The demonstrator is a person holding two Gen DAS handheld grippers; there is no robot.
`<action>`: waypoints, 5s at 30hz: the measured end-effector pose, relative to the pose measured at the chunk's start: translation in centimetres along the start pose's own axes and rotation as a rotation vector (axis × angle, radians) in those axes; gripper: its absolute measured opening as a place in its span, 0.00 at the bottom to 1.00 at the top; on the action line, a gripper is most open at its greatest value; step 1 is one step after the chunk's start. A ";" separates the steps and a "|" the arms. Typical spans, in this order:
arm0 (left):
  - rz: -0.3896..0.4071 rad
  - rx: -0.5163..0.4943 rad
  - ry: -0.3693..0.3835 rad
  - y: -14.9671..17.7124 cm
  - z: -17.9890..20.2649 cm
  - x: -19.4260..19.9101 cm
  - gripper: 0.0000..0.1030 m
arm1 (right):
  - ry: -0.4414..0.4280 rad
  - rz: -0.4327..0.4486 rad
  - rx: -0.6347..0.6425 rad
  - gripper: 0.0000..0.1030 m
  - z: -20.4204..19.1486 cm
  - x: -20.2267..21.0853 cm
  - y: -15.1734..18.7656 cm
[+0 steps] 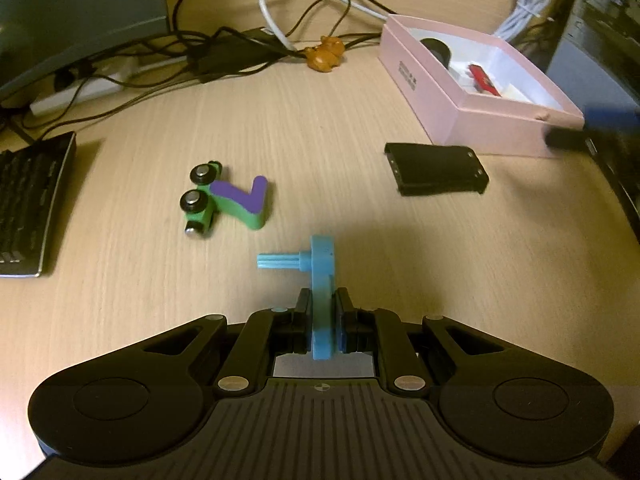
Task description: Organize rigid objects
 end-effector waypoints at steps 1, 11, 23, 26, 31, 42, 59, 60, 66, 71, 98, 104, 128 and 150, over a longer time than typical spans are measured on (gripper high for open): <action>0.003 0.000 0.003 0.1 0.0 0.1 0.14 | 0.017 0.016 0.025 0.87 -0.5 -0.1 -0.6; 0.020 0.008 0.054 0.8 -0.8 0.3 0.14 | 0.001 0.054 -0.054 0.81 -1.7 -6.6 -8.9; 0.039 0.094 0.104 1.3 -2.0 0.4 0.14 | 0.055 -0.284 0.040 0.49 -6.5 -25.4 -15.5; 0.026 0.096 0.093 1.0 -1.8 0.3 0.14 | 0.084 -0.258 0.068 0.46 -7.3 -24.7 -15.8; 0.016 0.065 0.043 0.7 -0.5 0.4 0.14 | -0.075 -0.143 0.036 0.40 -6.5 -16.8 -15.2; -0.022 0.013 -0.029 -1.0 3.9 -0.3 0.14 | -0.162 -0.013 0.163 0.09 -3.4 -3.4 -5.6; -0.027 0.094 -0.111 0.1 4.8 0.7 0.14 | -0.322 -0.204 0.134 0.11 -2.3 -5.7 -0.6; -0.024 0.102 -0.113 0.2 4.6 0.8 0.14 | -0.330 -0.216 0.137 0.12 -2.6 -5.9 -0.4; -0.009 0.147 -0.118 1.0 2.8 1.3 0.14 | -0.281 -0.239 0.149 0.20 -3.5 -6.5 0.6; -0.002 0.149 -0.106 1.3 2.0 1.5 0.14 | -0.272 -0.233 0.134 0.21 -3.5 -6.3 0.7; 0.016 0.123 -0.031 2.5 0.6 2.2 0.14 | -0.048 -0.027 0.195 0.39 -8.4 -12.1 -4.8; 0.015 0.148 0.002 2.5 0.0 2.2 0.14 | -0.171 -0.078 0.222 0.41 -9.3 -11.5 -4.6; 0.005 0.142 -0.006 2.2 0.3 2.0 0.14 | -0.323 -0.181 0.156 0.29 -10.7 -6.2 -0.2; 0.275 -0.241 0.280 -11.0 12.3 3.8 0.13 | 0.051 -0.107 -0.183 0.28 5.6 6.7 4.8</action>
Point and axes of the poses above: each gripper's, at about its wrist camera, not at the fingertips, and x roughly against the way its jaws point, z to its right, y to its underside, the point moved 1 cm from there along -x, roughly the way its jaws point, and after that the axes turned 4 degrees about -y, right-handed, at the moved point
